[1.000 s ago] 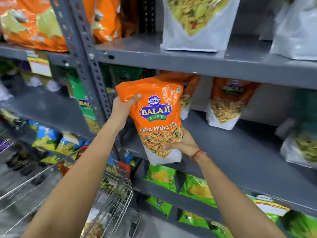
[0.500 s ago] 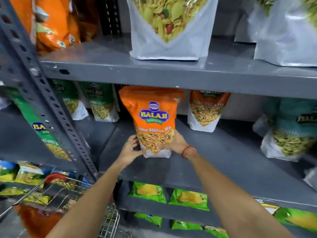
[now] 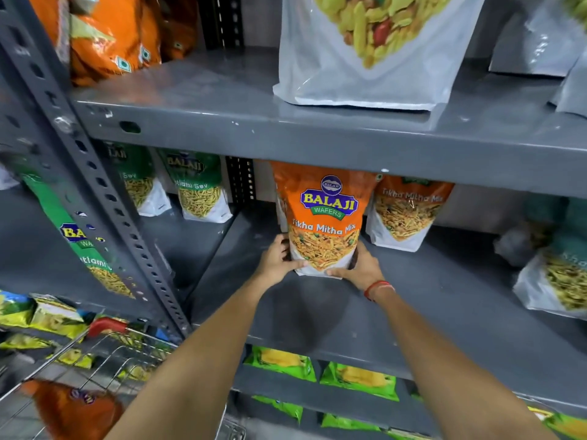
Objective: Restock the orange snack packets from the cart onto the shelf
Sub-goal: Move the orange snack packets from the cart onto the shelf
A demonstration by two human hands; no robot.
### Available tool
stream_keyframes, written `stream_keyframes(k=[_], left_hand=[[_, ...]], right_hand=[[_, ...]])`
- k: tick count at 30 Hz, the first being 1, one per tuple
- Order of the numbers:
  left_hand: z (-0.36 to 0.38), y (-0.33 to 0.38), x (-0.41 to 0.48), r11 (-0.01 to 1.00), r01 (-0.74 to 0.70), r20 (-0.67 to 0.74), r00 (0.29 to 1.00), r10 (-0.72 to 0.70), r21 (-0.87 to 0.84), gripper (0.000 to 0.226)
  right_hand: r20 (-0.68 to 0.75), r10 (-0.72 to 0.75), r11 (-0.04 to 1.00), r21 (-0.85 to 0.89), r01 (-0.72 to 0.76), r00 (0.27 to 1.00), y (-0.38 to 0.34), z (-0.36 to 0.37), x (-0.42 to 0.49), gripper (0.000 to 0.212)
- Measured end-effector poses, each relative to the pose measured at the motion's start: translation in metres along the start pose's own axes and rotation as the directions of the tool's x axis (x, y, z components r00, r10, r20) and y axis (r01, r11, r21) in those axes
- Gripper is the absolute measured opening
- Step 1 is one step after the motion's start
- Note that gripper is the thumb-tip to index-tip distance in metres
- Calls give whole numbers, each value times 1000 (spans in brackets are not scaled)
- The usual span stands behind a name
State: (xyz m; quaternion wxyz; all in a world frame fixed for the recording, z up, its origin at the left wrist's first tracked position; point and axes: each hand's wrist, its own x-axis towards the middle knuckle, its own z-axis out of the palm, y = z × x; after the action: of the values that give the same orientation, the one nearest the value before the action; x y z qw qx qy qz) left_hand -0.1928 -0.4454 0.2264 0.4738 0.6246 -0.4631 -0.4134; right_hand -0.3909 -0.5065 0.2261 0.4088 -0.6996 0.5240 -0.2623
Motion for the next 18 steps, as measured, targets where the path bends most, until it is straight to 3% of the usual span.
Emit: stream_keyframes(k=[5, 9, 11, 13, 15, 18], left_hand=[[1, -2, 3, 999, 41, -48, 998, -41, -1, 72], [8, -2, -30, 999, 52, -162, 985, -50, 8, 64], [4, -9, -65, 998, 53, -207, 976, -61, -42, 56], [-7, -22, -111, 993, 10, -242, 970, -39, -118, 39], [-28, -40, -160, 987, 17, -278, 958, -61, -158, 26], [-76, -73, -228, 980, 88, -376, 914, -152, -181, 21]], right_hand=[[-38, 32, 999, 8, -32, 999, -4, 6, 1, 91], [-217, 88, 989, 135, -60, 972, -7, 19, -24, 106], [-377, 14, 992, 118, 33, 926, -7, 35, -51, 98], [-482, -105, 989, 37, 140, 870, -11, 65, -85, 76], [-405, -211, 975, -21, 222, 890, -23, 105, -119, 54], [-111, -386, 922, -92, 377, 916, -45, 165, -155, 34]])
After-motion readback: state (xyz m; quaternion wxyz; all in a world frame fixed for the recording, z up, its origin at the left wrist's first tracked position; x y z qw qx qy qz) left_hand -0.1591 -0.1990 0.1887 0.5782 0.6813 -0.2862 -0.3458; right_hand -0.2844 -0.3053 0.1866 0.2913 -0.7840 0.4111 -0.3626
